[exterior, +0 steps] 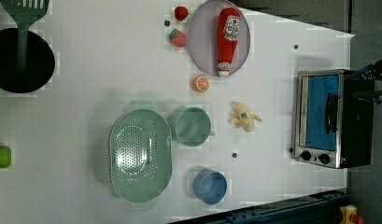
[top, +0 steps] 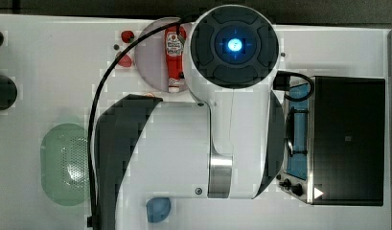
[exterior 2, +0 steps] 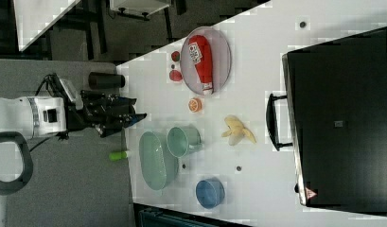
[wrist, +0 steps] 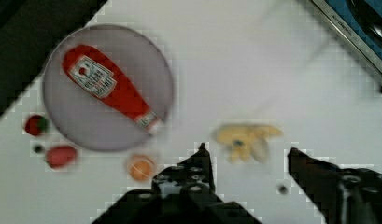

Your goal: Pick Banana and place it in mug.

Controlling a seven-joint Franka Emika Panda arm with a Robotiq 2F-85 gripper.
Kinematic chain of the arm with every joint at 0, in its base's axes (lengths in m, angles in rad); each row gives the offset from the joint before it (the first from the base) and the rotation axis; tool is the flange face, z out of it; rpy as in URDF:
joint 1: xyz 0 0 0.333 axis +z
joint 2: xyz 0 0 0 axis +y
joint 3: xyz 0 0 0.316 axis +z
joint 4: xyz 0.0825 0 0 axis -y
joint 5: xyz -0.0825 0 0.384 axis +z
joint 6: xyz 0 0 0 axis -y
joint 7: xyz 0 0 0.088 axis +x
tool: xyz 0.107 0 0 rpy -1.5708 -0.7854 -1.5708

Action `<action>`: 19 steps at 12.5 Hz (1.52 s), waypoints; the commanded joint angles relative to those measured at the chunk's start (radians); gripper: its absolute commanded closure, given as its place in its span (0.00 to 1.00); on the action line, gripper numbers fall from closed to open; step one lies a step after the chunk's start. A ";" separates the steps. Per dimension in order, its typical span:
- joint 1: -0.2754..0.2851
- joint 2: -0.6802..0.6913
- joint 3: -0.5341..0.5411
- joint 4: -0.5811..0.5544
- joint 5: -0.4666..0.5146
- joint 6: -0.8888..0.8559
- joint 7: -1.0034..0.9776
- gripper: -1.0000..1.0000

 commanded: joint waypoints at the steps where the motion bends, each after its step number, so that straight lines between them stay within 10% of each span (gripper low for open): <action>1: -0.011 -0.250 -0.044 -0.102 0.026 -0.148 -0.044 0.20; 3: -0.010 -0.242 -0.045 -0.141 0.026 -0.147 -0.047 0.00; 10: -0.008 -0.089 -0.032 -0.423 0.026 0.183 -0.153 0.00; 19: -0.008 0.264 -0.026 -0.593 0.015 0.759 -0.778 0.00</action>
